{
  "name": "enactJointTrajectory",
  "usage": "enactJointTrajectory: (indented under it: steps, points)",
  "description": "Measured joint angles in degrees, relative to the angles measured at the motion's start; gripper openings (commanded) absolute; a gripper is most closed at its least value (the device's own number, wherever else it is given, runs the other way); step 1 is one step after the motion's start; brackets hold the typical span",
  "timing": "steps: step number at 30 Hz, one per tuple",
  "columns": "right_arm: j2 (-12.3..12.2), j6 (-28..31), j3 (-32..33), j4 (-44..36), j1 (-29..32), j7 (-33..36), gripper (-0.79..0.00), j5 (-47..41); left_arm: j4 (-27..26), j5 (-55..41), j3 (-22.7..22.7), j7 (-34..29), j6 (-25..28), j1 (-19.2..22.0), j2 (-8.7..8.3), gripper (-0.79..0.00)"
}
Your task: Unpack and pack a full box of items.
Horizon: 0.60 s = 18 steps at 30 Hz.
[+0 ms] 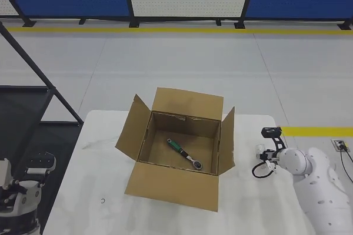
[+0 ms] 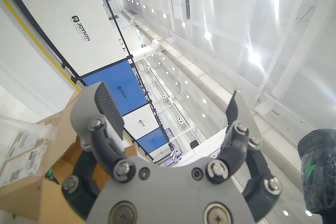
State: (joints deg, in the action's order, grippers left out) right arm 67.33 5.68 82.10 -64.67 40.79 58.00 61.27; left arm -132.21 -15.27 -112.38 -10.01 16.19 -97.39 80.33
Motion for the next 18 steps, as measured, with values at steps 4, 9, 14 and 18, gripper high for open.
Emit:
enactJointTrajectory:
  steps: [4,9,14,18]
  points:
    - [-0.59,-1.49,2.5,-11.72,3.13,-4.56,-0.785,0.56,0.0,0.0,0.0,0.0,0.0,0.0,0.0,0.0]
    - [-0.82,-2.55,3.17,-32.16,7.84,-8.17,-0.785,1.3,0.0,0.0,0.0,0.0,0.0,0.0,0.0,0.0]
    - [-0.54,1.06,-2.4,-47.48,6.87,-9.14,-0.785,2.73,0.0,0.0,0.0,0.0,0.0,0.0,0.0,0.0]
    - [0.33,4.02,-10.33,-47.84,1.14,-8.05,-0.785,2.24,0.0,0.0,0.0,0.0,0.0,0.0,0.0,0.0]
